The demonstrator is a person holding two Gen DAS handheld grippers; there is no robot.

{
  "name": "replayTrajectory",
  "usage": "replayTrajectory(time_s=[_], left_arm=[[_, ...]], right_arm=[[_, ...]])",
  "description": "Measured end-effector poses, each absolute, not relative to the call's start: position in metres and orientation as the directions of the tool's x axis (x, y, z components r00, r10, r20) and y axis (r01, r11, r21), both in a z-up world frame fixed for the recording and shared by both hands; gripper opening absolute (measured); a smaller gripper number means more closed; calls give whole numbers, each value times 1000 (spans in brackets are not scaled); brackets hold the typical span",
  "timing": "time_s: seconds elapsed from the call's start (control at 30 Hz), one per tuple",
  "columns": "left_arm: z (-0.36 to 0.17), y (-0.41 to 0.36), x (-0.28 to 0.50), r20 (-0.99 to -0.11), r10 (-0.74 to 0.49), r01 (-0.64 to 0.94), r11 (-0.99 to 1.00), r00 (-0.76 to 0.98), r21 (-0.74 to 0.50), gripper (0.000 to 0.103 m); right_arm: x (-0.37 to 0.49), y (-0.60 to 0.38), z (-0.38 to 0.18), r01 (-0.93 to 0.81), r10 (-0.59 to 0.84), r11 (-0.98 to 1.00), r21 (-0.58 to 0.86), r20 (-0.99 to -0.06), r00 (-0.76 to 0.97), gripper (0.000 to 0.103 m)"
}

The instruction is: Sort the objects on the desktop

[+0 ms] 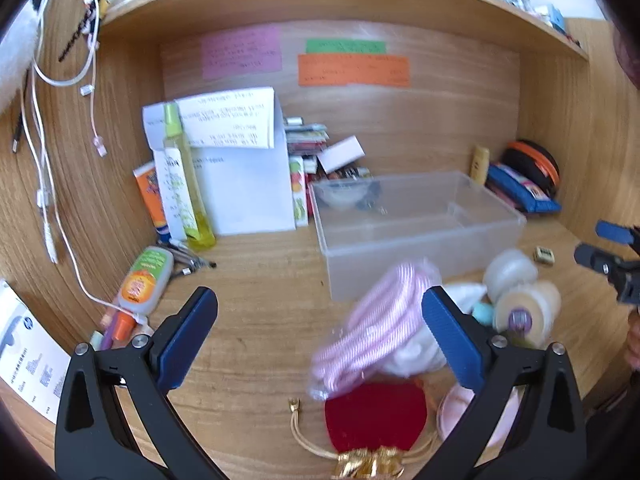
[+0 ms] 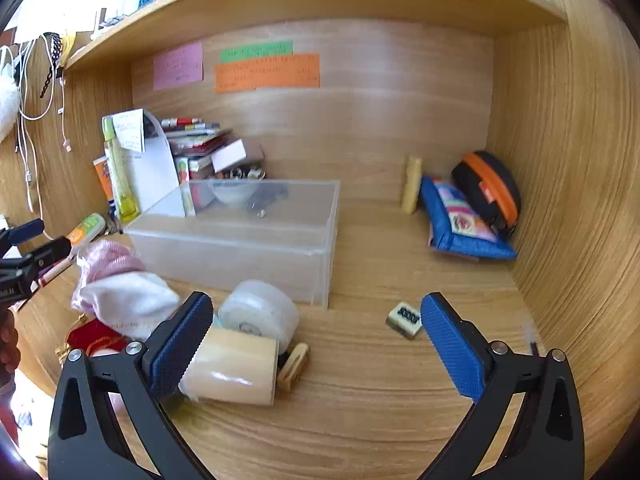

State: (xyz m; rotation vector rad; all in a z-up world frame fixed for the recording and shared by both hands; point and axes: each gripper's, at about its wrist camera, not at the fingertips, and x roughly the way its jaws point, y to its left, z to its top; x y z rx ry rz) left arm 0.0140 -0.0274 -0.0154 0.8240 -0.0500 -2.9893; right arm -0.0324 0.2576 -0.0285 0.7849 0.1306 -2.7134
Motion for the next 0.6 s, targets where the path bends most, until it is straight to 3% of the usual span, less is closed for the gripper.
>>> replayTrajectory(time_s=[0.37, 0.6], left_arm=[[-44, -25, 28, -570, 68, -83, -997, -819, 0, 103], [-43, -27, 5, -584, 144, -109, -989, -799, -95, 103]], right_arm=[[-42, 276, -48, 298, -239, -954, 4, -611, -755, 103], [-46, 284, -53, 256, -172, -965, -47, -626, -761, 103]])
